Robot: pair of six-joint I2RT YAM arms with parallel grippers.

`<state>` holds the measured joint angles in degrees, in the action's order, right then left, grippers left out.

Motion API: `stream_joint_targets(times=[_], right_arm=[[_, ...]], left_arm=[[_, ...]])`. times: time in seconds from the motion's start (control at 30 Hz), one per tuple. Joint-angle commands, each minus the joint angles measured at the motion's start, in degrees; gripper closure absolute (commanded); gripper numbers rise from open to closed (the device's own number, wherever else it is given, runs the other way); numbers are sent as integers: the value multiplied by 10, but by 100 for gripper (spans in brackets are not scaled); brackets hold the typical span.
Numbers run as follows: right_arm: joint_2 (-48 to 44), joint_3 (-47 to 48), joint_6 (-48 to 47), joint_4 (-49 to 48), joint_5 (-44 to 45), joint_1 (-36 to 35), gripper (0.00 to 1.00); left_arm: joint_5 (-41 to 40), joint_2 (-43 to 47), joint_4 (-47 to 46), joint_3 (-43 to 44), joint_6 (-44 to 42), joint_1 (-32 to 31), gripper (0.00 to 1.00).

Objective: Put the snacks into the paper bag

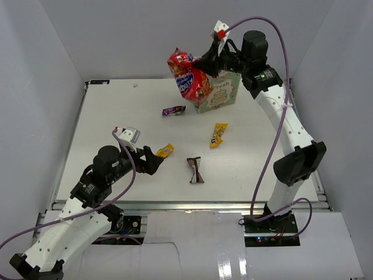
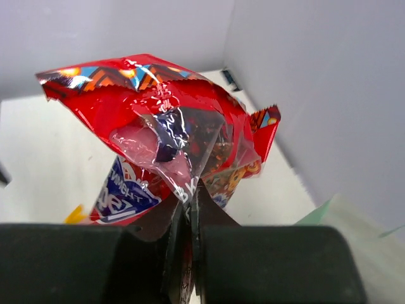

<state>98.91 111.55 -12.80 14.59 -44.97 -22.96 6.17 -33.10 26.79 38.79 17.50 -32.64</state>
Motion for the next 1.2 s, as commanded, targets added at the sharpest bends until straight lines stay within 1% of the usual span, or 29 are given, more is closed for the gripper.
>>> stream_joint_targets(times=[0.0,0.07,0.2,0.3,0.43,0.57,0.67,0.73,0.77,0.8,0.9,0.97,1.03,1.17], right_arm=[[52,139,97,-139,107,-2,92],[87,176,116,-167,141,-3,92],[115,229,117,-198,240,-10,92],[137,257,106,-220,290,-15,92],[152,283,91,-264,306,-14,92],[143,273,85,-298,308,-14,92],[139,261,75,-325,327,-14,92],[139,254,63,-346,351,-14,92],[138,243,59,-356,381,-14,92],[139,237,52,-379,397,-15,92],[146,224,31,-403,455,-15,92],[149,208,8,-442,502,-14,92],[158,202,-8,-475,531,-12,92],[175,190,-7,-487,576,-9,92]], left_arm=[[-16,22,3,16,18,-1,2],[-24,33,9,14,20,-1,2],[-35,43,14,13,18,-1,2],[-39,40,15,13,16,-1,2],[-36,44,15,13,20,-1,2],[-35,65,5,2,25,-1,2],[-27,74,0,-6,25,-1,2],[-20,75,0,-6,24,-1,2],[-16,76,-1,-6,23,-1,2],[-13,76,-1,-6,19,-1,2],[-5,77,-2,-6,13,-1,2],[-2,75,-4,-7,10,-1,2],[1,74,-6,-6,5,-1,2],[2,71,-7,-6,-3,-1,2]])
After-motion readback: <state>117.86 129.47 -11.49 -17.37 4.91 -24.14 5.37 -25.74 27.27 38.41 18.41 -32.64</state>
